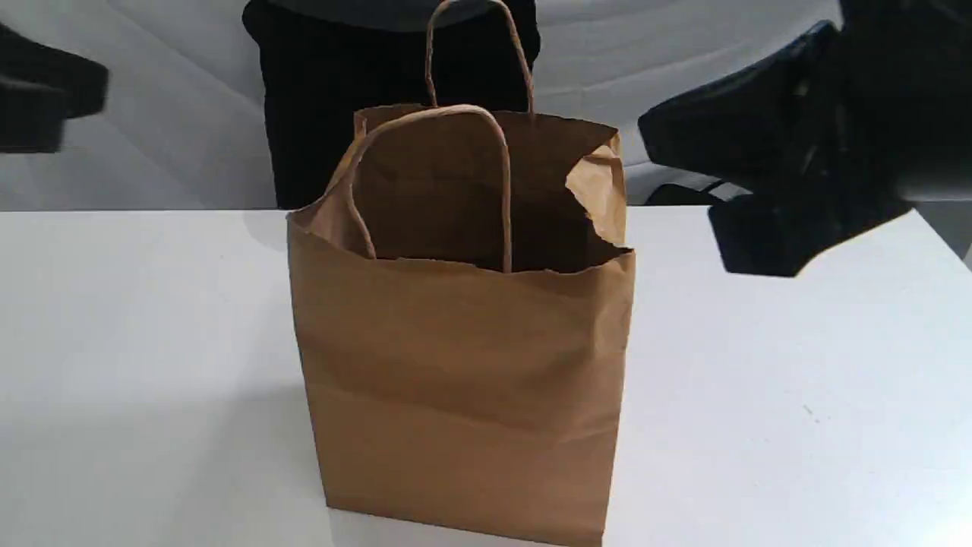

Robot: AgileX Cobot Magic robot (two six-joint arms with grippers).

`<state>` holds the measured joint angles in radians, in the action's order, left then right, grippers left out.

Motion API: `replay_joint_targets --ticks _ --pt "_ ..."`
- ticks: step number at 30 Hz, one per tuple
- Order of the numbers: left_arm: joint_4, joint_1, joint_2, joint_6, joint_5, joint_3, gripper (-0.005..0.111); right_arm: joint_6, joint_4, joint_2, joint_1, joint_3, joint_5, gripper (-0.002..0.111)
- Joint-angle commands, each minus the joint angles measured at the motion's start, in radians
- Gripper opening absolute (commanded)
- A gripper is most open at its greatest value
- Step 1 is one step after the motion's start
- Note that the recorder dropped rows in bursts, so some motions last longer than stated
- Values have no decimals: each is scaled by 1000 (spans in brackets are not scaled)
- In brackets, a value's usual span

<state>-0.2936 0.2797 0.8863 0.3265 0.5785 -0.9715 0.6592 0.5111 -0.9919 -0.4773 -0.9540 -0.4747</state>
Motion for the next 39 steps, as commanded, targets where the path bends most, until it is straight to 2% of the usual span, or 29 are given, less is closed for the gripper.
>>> replay_joint_targets --ticks 1,7,14,39 --pt "-40 -2 -142 -13 -47 80 0 -2 36 112 -2 103 109 0" --pt "-43 -2 -345 -13 -169 255 0 -2 82 295 -2 245 258 0" --pt "-48 -2 -461 -16 -212 361 0 -2 75 381 -2 272 261 0" --pt "-41 -2 -466 -10 -190 374 0 -2 82 384 -2 272 261 0"
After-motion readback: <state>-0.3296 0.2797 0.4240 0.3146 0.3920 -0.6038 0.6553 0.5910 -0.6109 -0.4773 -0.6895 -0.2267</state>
